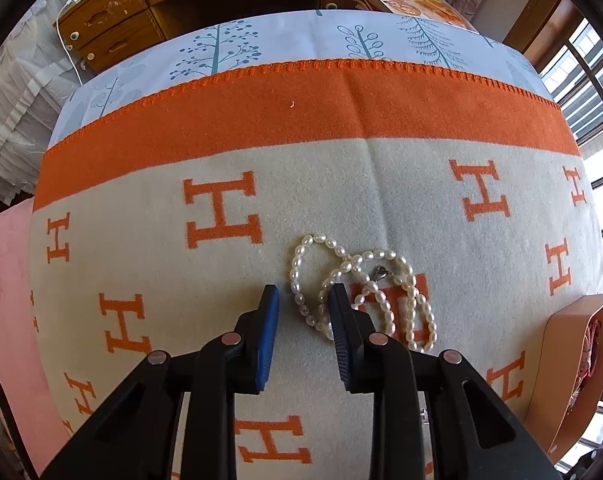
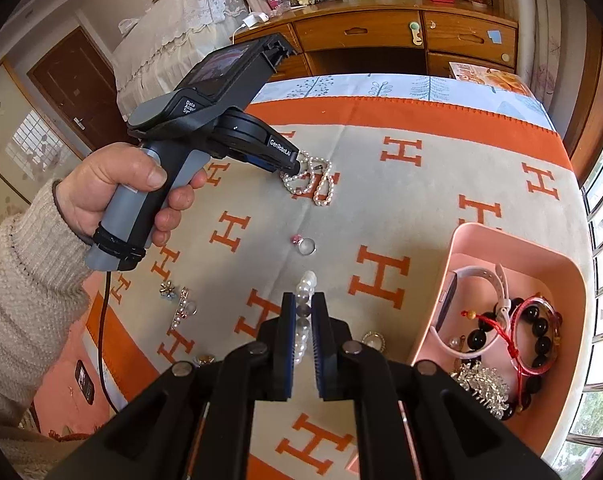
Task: Organize jewelry
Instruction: 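Lift the pearl bracelet with the right tool while the left tool grasps the pearl strands, then carry both pearl pieces to the pink box and open both tools over it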
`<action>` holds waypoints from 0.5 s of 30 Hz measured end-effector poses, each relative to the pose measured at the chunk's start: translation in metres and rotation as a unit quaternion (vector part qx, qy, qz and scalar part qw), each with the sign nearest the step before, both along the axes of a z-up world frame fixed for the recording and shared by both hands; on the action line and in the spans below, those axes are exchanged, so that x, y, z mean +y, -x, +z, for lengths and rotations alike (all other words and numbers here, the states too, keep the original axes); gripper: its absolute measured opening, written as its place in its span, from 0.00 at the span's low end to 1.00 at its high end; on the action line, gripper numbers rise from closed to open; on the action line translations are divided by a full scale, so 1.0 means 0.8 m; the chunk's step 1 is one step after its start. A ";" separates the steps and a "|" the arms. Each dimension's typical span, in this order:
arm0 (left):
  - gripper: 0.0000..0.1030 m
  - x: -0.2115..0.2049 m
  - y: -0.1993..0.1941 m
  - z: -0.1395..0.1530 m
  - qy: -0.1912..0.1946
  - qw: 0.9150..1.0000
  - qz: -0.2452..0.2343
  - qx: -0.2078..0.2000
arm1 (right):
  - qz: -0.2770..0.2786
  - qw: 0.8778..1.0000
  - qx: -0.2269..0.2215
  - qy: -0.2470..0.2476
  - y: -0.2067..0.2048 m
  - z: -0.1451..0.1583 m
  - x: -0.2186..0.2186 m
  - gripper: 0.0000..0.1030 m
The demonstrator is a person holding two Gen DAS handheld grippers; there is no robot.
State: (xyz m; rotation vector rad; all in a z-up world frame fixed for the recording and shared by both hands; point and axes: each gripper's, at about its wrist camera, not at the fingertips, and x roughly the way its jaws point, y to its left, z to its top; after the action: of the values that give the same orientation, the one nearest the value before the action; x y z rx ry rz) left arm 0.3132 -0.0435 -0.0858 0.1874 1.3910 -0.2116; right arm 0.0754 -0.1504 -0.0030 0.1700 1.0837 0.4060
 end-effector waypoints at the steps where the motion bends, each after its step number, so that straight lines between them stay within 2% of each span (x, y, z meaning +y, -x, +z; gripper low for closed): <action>1: 0.23 0.001 0.004 0.001 -0.003 1.000 -0.003 0.001 | -0.001 1.000 0.000 -0.002 0.000 0.000 -0.001 0.07; 2: 0.19 -0.001 0.007 0.002 -0.006 1.000 -0.007 -0.001 | -0.002 1.000 0.000 -0.004 0.000 -0.001 -0.002 0.07; 3: 0.06 -0.003 0.010 0.002 0.000 1.000 -0.015 0.000 | -0.003 1.000 0.000 -0.006 0.001 -0.001 -0.003 0.07; 6: 0.05 -0.013 0.019 0.003 -0.010 1.000 -0.023 -0.016 | -0.008 1.000 -0.004 -0.014 0.002 0.002 -0.007 0.07; 11: 0.05 0.003 0.030 0.009 0.058 0.998 0.007 -0.018 | -0.016 0.999 -0.021 -0.025 0.009 0.014 -0.015 0.07; 15: 0.05 0.014 0.050 0.036 0.088 0.995 0.009 -0.036 | -0.029 0.998 -0.041 -0.032 0.016 0.032 -0.026 0.07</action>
State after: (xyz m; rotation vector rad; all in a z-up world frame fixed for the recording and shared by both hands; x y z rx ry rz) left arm 0.2735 -0.0322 -0.0569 0.0360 1.2942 -0.3093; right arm 0.0627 -0.1711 0.0226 0.2391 0.9835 0.3932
